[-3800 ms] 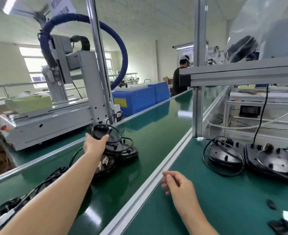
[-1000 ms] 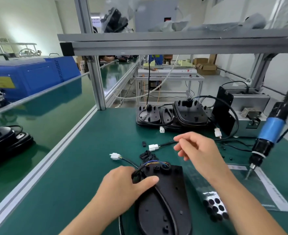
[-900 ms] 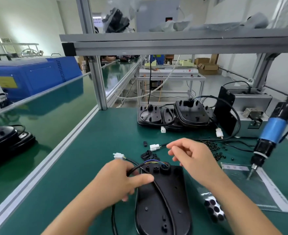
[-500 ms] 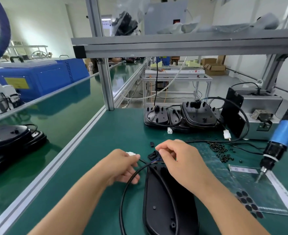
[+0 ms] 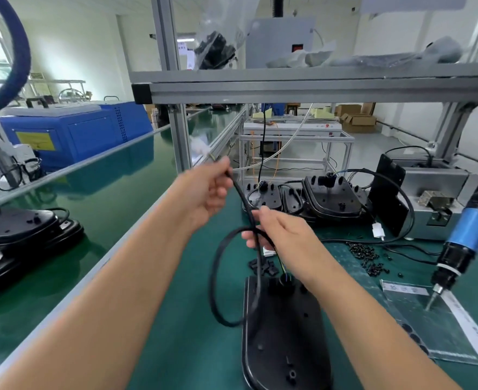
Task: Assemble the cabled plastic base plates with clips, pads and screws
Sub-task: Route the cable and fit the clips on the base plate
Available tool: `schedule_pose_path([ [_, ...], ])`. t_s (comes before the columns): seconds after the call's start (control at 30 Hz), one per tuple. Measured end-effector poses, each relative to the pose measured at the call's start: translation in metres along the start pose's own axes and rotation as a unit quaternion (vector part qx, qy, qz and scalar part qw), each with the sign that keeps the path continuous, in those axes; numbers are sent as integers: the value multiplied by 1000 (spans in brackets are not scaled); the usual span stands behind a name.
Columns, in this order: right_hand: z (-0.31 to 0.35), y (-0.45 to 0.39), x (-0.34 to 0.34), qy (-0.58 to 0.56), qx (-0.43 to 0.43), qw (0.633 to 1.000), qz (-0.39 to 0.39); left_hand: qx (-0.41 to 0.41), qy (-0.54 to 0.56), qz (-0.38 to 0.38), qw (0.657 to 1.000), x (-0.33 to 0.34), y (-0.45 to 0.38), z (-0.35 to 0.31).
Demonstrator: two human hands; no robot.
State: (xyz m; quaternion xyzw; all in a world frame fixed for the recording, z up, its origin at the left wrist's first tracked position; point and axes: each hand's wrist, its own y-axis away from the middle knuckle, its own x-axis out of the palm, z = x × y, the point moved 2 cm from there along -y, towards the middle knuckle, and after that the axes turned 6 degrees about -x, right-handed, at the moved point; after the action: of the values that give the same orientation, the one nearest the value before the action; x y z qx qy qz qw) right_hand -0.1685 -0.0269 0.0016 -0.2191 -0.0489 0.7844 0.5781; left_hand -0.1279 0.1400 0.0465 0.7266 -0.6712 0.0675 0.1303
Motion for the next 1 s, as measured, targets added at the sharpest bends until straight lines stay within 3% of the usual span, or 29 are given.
schedule_pose_path([
  [0.1,7,-12,3,-50,22,997,53,88,-1,-87,992,4,2,-50],
  [0.23,-5,-11,-6,-25,13,999,28,193,2,-172,966,-13,11,-100],
  [0.37,-6,-15,-14,-37,36,999,-5,354,-176,-209,894,-10,22,-131],
  [0.47,18,-31,-13,-24,-17,999,-32,401,-347,-159,833,20,26,-138],
  [0.53,38,-45,-3,-45,-52,997,-23,344,-378,-115,852,41,20,-130],
  [0.6,53,-58,11,-125,-60,990,-23,253,-342,-79,901,56,11,-118],
  [0.73,67,-71,28,-376,-32,926,-27,130,-236,-44,962,66,1,-100],
  [0.77,65,-71,28,-393,-16,918,-38,109,-207,-41,971,63,-1,-99],
  [0.93,61,-61,27,-198,7,978,-63,47,-68,-71,994,34,-16,-107],
  [1.0,75,-63,27,-17,-42,996,-73,27,-12,-91,995,23,-23,-109],
])
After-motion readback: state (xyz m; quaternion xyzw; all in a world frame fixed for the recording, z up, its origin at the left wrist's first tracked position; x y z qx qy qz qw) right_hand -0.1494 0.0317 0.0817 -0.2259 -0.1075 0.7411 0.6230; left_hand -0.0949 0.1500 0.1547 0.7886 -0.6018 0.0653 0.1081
